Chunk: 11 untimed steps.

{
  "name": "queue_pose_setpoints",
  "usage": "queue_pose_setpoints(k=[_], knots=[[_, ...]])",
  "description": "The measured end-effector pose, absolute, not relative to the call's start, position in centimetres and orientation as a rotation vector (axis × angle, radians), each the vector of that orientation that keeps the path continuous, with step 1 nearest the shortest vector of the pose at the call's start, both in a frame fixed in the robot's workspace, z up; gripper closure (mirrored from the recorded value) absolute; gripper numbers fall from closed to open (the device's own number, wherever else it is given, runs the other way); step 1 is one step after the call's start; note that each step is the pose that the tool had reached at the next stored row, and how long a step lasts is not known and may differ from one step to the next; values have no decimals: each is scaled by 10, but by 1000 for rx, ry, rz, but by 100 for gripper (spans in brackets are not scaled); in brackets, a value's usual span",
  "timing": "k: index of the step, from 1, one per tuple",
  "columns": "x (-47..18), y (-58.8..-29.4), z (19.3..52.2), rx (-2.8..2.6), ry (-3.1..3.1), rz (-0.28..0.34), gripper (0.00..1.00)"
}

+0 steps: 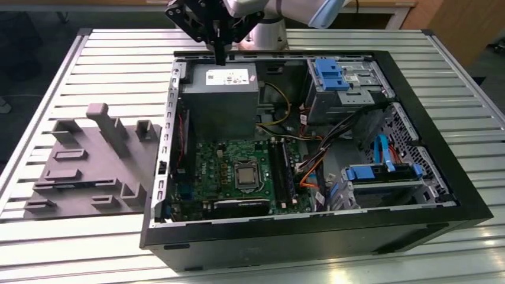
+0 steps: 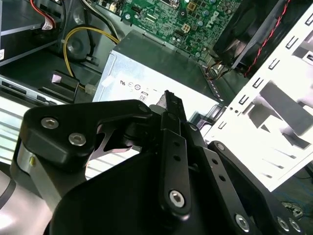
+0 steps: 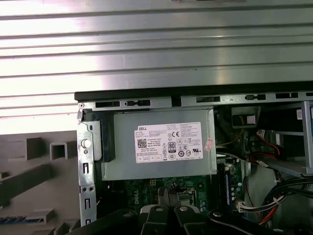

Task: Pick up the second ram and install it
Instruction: 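Reach for the second ram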

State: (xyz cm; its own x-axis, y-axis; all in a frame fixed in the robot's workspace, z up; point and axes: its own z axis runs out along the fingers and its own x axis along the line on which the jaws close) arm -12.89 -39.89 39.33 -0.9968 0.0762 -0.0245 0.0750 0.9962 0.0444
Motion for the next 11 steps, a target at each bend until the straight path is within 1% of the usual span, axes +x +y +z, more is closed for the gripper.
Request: queue_pose_setpoints(k=[11], knots=[[-134,-399,393,118,3112,68,89]])
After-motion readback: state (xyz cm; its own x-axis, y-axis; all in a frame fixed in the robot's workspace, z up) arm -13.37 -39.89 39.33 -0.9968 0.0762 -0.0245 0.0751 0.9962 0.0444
